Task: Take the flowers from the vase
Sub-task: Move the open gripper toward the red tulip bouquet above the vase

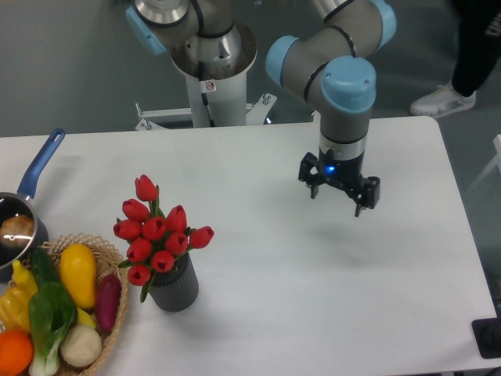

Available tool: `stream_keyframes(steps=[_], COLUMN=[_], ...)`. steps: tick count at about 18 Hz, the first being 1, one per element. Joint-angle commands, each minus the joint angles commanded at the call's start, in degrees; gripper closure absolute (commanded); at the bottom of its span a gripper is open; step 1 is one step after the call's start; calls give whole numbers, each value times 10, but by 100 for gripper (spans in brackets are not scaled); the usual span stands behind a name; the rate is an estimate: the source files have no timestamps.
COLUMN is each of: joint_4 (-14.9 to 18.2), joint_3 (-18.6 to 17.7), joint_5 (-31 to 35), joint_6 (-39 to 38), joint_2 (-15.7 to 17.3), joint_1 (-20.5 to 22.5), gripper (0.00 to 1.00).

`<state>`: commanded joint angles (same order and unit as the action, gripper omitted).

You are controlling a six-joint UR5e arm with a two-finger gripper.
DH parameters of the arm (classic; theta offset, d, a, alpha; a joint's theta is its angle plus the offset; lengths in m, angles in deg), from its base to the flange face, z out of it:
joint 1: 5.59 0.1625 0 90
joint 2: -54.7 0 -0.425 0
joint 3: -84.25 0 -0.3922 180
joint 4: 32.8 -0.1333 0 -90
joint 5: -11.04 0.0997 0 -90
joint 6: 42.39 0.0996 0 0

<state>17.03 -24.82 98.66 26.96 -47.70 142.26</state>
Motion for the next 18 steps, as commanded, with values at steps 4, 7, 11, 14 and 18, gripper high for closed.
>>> stream_keyframes(steps=[4,7,11,14,18], joint_4=[-4,-7,-7,-7,-7], joint_3=[3,11,10,10,8], joint_5=[-3,-15,-165,-284,-399], joint_6=[-40,-87,-84,-83,-64], joint_2=[-4,-11,8,11,11], joint_1=[-59,-77,-71,-62,-49], gripper=[0,0,0,0,0])
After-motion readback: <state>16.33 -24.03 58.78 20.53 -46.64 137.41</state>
